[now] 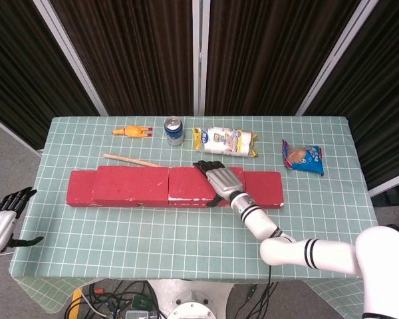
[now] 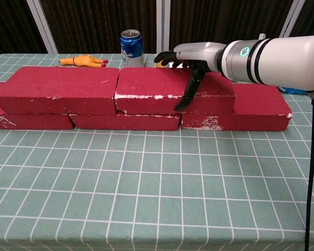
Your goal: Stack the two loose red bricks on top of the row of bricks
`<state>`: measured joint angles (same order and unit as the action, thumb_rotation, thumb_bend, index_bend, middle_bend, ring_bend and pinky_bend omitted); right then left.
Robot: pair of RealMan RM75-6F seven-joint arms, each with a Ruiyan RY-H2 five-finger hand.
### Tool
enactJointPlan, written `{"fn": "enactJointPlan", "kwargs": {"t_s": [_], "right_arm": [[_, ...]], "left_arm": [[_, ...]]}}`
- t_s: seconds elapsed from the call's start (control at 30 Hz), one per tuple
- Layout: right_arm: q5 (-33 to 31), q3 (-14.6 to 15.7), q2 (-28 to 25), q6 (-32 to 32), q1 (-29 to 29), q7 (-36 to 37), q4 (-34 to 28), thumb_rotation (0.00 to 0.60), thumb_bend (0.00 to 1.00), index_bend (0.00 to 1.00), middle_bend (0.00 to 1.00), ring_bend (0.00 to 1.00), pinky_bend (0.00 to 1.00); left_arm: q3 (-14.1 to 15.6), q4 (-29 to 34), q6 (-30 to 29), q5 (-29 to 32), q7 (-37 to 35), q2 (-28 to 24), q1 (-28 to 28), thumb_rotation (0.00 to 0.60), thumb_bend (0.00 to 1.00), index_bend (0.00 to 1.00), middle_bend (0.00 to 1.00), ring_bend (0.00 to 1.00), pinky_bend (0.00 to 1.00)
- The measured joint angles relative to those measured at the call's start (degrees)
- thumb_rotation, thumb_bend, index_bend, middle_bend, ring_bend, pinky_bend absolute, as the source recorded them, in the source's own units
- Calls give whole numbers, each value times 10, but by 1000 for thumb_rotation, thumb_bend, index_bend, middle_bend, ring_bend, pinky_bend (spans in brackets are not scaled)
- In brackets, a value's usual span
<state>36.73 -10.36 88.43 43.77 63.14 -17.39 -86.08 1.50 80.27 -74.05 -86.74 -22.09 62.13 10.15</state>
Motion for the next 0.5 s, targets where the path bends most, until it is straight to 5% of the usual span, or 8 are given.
{"fn": "enactJointPlan", "kwargs": {"t_s": [0.5], "right_arm": [[63, -25, -62, 19, -37, 49, -68, 600, 0, 0, 0, 0, 0]], "left_arm": [[-16, 10, 2, 14, 15, -1, 8, 600, 0, 7, 0, 0, 0]]}}
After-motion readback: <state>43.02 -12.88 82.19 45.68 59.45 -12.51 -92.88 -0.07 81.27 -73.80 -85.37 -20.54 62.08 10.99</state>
